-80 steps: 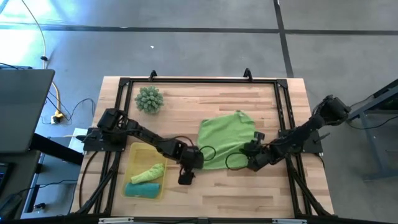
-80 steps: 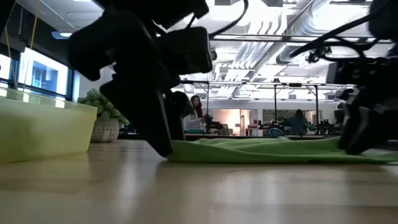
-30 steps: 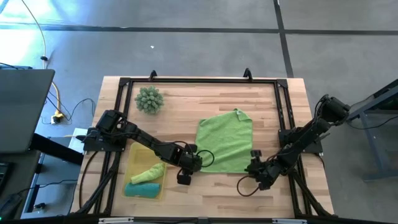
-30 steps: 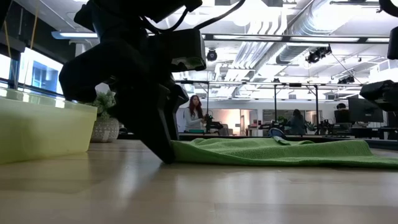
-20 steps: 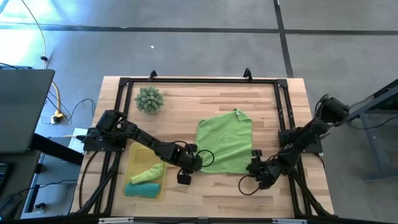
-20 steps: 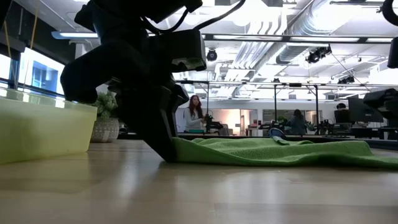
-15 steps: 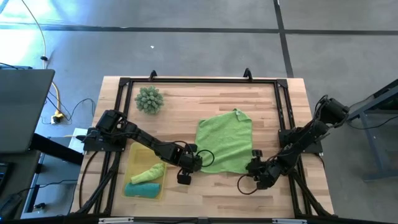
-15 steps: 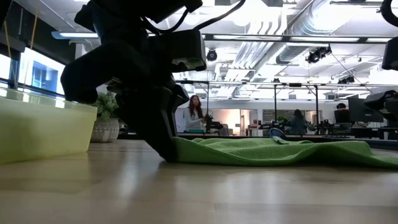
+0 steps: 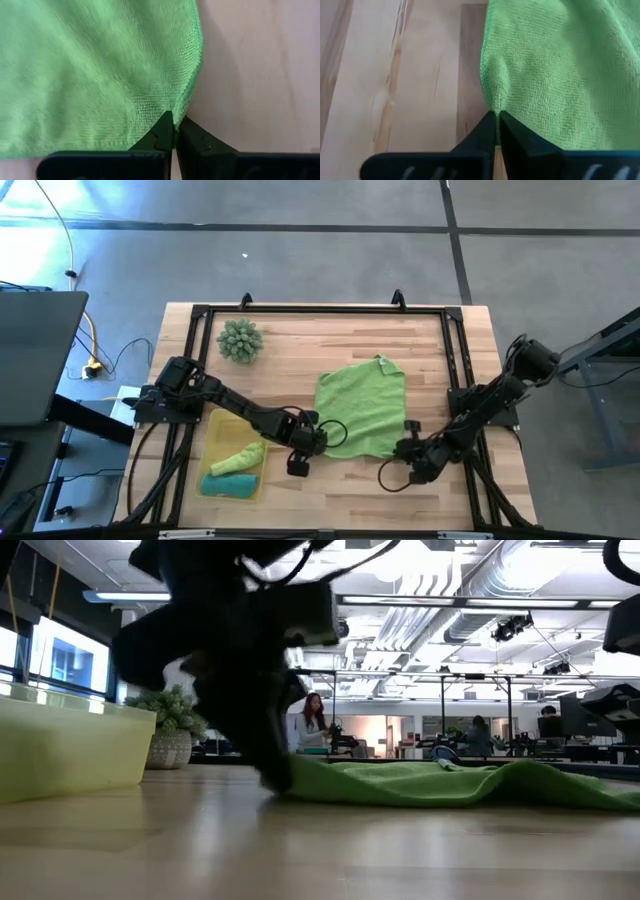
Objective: Roll microfiber towels into tight, uniform cylinder then place into a basket
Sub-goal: Fold the green towel
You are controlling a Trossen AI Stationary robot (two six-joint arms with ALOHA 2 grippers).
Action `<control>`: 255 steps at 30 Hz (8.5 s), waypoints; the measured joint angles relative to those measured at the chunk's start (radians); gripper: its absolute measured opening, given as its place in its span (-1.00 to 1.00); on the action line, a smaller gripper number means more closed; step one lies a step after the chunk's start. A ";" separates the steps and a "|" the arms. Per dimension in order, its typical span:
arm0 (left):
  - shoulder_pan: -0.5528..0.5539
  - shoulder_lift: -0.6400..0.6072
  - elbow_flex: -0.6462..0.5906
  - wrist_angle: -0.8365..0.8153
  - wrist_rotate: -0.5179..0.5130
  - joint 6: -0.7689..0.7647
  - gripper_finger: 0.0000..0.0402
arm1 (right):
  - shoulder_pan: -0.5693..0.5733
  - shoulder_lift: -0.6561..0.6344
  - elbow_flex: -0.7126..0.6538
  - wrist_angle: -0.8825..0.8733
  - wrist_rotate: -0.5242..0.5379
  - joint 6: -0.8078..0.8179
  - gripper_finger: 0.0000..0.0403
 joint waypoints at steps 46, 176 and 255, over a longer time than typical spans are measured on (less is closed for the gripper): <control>0.196 -0.011 1.122 -1.076 -0.418 0.198 -1.00 | -0.569 -0.231 1.032 -1.303 0.528 -0.480 -1.00; 0.188 -0.159 -0.066 -0.342 -0.281 -0.584 -1.00 | -0.952 -0.125 0.014 0.215 -0.226 -0.793 -1.00; 0.367 -0.171 -0.066 -0.390 -0.386 -0.426 -0.90 | -1.092 -0.014 0.047 0.354 -0.428 -0.478 -0.28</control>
